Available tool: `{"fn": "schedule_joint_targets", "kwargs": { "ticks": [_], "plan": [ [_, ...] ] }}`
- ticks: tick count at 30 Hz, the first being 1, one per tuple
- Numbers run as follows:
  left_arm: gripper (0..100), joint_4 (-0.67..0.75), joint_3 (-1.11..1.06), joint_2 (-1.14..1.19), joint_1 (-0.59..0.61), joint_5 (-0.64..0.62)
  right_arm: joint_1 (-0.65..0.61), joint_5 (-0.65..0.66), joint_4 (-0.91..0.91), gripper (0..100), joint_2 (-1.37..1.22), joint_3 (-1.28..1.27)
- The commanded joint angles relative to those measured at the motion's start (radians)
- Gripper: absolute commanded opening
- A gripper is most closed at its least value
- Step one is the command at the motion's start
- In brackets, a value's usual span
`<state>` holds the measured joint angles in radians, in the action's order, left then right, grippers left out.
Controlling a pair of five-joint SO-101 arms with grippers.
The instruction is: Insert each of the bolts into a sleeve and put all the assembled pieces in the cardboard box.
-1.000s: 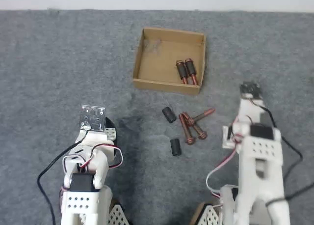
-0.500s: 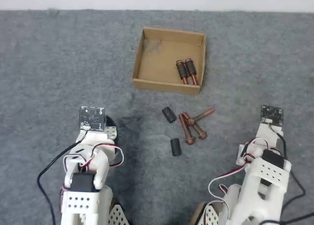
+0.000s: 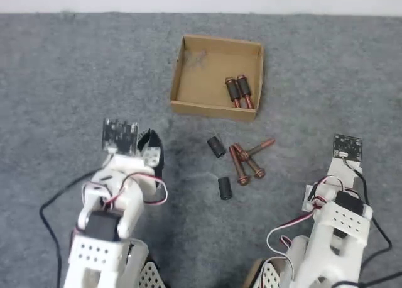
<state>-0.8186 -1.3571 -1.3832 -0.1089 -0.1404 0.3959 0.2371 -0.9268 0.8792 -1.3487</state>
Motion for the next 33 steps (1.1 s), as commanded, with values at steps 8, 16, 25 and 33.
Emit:
{"fn": "schedule_joint_targets", "kwargs": {
  "ticks": [8,16,25,33],
  "plan": [
    [1,-0.083,0.535,0.775,-0.207,-0.345,0.015,0.017,0.016,0.7,0.031,0.005],
    [1,-0.048,0.648,0.985,-0.474,-0.595,0.013,0.017,0.028,0.7,0.031,-0.002],
    [5,0.221,0.654,1.244,-0.577,-0.686,0.012,0.018,0.031,0.7,0.031,-0.002],
    [26,0.250,0.656,1.313,-0.577,-0.729,-0.025,0.018,0.031,0.7,0.031,-0.003]
  ]
}}
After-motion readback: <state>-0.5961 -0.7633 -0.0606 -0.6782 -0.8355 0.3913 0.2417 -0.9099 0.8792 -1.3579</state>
